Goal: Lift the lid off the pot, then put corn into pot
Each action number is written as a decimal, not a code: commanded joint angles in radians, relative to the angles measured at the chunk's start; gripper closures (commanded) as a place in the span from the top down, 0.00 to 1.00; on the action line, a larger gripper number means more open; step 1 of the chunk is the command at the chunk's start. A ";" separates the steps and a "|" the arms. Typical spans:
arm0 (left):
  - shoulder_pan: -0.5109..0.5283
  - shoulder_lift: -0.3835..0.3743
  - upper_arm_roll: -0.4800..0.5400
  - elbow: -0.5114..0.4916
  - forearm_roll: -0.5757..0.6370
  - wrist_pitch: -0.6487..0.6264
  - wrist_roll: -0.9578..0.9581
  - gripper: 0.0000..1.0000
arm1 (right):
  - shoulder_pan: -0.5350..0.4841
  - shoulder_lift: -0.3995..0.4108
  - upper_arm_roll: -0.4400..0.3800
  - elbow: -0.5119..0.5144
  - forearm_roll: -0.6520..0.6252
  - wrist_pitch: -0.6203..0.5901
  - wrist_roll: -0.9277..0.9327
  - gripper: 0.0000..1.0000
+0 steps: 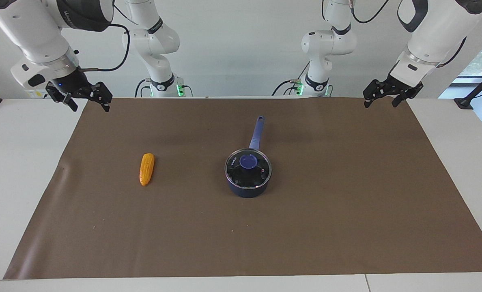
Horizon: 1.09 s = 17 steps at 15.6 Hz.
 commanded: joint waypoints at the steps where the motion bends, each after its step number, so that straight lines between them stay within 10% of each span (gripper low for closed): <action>1: 0.000 -0.013 -0.003 -0.012 -0.012 0.006 0.007 1.00 | 0.000 -0.005 -0.003 0.004 0.022 -0.008 -0.030 1.00; 13: -0.130 0.000 -0.004 0.000 -0.057 0.093 -0.136 1.00 | 0.001 -0.087 -0.001 -0.212 0.047 0.169 -0.020 0.91; 17: -0.342 0.247 -0.009 0.208 -0.084 0.107 -0.376 1.00 | 0.085 -0.109 -0.003 -0.477 0.048 0.480 0.022 0.88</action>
